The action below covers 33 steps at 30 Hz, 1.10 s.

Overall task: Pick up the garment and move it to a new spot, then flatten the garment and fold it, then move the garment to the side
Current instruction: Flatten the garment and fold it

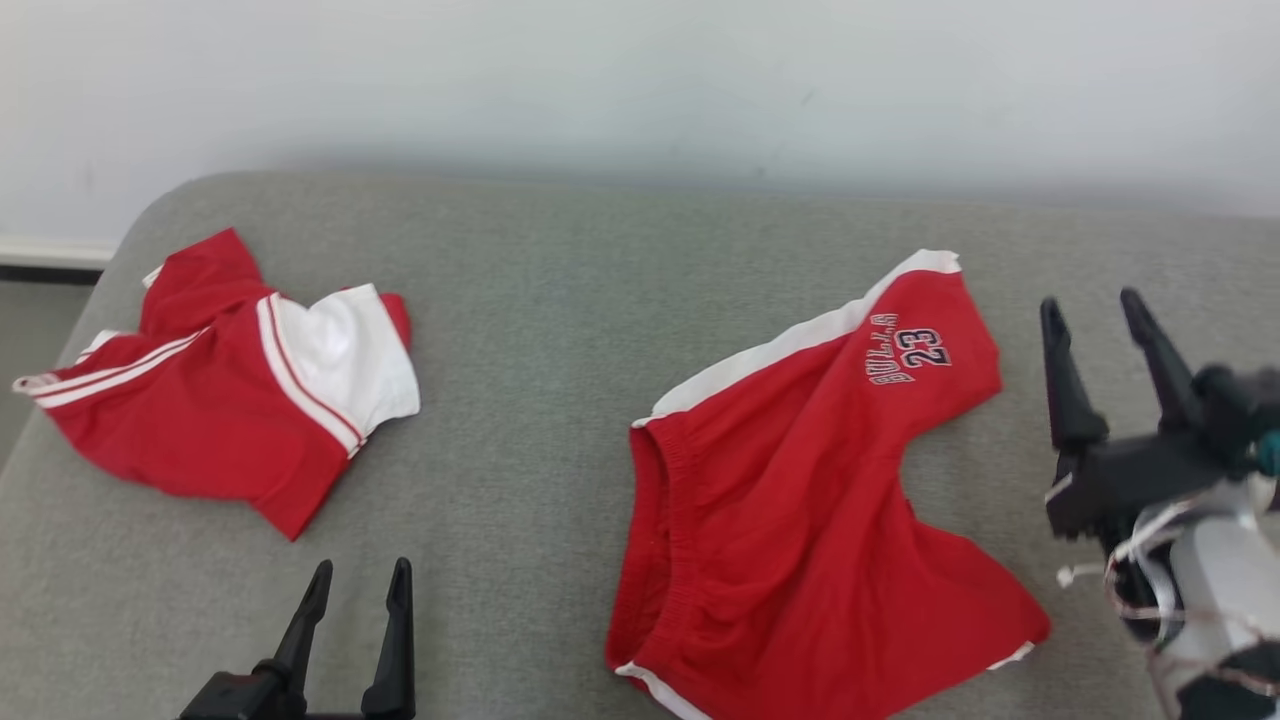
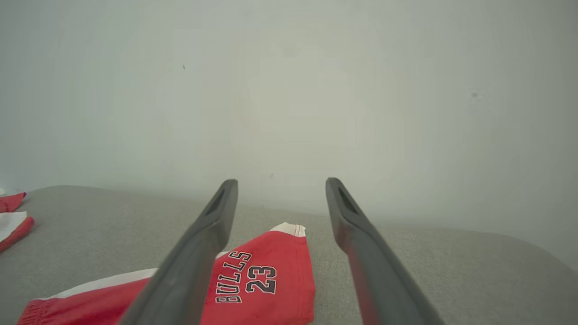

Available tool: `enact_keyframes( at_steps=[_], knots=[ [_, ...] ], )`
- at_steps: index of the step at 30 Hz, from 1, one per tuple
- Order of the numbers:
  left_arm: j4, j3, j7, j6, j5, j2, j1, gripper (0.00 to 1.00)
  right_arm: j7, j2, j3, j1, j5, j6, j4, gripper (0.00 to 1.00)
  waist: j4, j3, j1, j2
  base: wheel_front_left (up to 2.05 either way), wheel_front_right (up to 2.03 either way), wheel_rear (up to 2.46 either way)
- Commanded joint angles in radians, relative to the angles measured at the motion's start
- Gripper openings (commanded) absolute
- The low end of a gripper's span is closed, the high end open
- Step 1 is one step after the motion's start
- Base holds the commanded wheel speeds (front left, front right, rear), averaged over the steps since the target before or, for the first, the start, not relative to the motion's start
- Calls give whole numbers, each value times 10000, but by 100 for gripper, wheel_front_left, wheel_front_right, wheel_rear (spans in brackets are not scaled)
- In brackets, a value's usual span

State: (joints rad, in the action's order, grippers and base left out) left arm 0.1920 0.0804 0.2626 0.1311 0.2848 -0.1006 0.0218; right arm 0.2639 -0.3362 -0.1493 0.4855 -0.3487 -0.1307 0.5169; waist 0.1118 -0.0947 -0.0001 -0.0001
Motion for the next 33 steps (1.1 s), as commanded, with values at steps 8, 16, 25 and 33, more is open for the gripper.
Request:
enact_keyframes(
  at_steps=[8,16,25,33],
  knots=[
    [-57,-126,33,-7,-137,-97,-237,100,3,593,381,-2544,703,-2,-2606,100,-763,428,1,1,0,0,0],
    [-56,-148,33,-7,-212,-115,-311,100,4,1326,858,-4755,898,-2,-4474,100,-995,586,1,1,0,0,0],
    [131,1652,32,-7,-76,-963,-244,100,4,1832,946,-5613,1068,-2,-4788,100,-1192,554,1,1,0,0,0],
    [673,4473,-11,-10,593,-2078,427,100,4,1759,709,-5280,986,-3,-4649,100,-1377,320,1,1,0,0,0]
  ],
)
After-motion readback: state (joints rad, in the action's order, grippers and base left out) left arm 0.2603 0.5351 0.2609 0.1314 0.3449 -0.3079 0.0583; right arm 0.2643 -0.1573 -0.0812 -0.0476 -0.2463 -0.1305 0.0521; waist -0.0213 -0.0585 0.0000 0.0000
